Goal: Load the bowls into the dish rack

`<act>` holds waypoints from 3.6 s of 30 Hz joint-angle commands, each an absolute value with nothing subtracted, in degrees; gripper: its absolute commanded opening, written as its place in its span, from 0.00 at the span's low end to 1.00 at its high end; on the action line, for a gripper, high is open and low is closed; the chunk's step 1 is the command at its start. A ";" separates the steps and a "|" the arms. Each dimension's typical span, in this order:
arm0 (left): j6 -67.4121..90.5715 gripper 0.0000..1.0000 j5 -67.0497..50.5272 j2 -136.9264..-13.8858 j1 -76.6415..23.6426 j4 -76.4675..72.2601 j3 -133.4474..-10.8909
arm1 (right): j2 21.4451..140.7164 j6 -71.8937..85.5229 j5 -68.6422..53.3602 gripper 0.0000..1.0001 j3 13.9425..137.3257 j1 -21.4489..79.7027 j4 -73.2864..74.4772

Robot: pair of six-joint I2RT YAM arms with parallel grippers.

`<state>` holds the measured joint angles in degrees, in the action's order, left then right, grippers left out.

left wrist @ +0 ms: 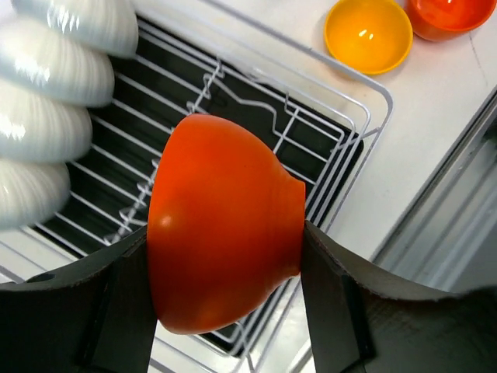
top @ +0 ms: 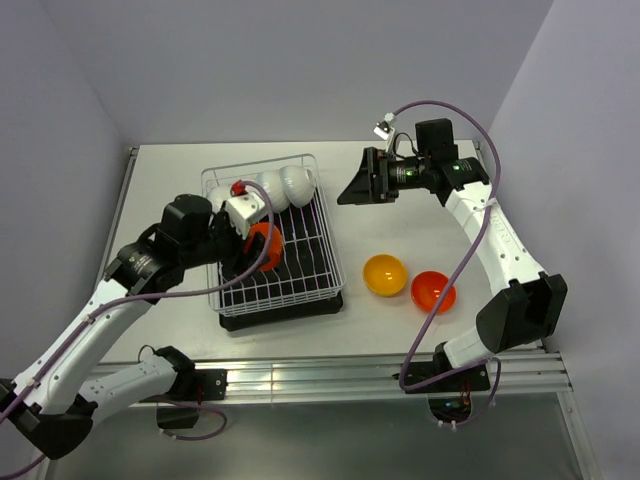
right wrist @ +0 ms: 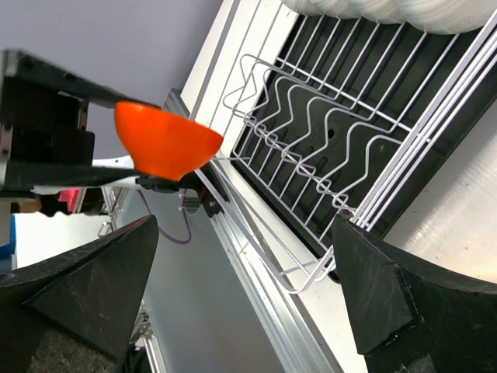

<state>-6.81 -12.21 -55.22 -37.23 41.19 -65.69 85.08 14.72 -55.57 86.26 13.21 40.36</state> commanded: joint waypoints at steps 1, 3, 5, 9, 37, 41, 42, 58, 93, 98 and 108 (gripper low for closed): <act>2.10 0.00 -19.15 -55.19 -32.19 43.76 -66.09 | 84.11 13.27 -55.72 1.00 86.57 12.92 40.78; 2.81 0.00 -22.21 -56.33 -29.55 45.87 -66.35 | 83.94 13.62 -55.90 1.00 85.70 13.01 40.34; 2.64 0.00 -24.77 -57.47 -25.59 48.50 -66.71 | 83.58 13.80 -56.07 1.00 85.26 13.09 40.17; 1.85 0.00 -29.52 -60.82 -19.96 53.17 -67.76 | 83.32 12.92 -55.90 1.00 84.90 13.01 40.60; -2.72 0.00 -29.44 -68.81 -9.40 58.45 -70.66 | 82.97 12.39 -56.25 1.00 82.44 13.10 40.52; -4.30 0.00 -32.94 -69.26 -9.49 59.06 -71.01 | 83.41 12.22 -56.43 1.00 82.18 13.10 40.52; -4.92 0.00 -34.44 -69.17 -9.49 59.67 -71.10 | 83.41 12.13 -56.60 1.00 82.09 13.10 40.60; -6.07 0.00 -35.78 -71.36 -12.74 60.03 -71.28 | 83.58 11.87 -56.95 1.00 82.44 13.10 41.04; -7.29 0.20 -35.41 -75.07 -17.14 59.77 -71.10 | 84.38 9.76 -57.04 1.00 82.88 13.10 43.15; -8.34 0.12 -36.47 -71.72 -16.61 60.73 -71.54 | 84.37 10.11 -57.39 1.00 82.53 13.01 42.71; -10.55 0.12 -36.30 -74.18 -13.10 64.16 -74.00 | 84.11 10.11 -57.31 1.00 82.79 13.18 42.71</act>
<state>-8.84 -34.68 -73.32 -13.21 62.83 -71.57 85.08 10.70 -56.42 82.02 13.21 43.03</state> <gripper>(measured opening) 0.669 0.997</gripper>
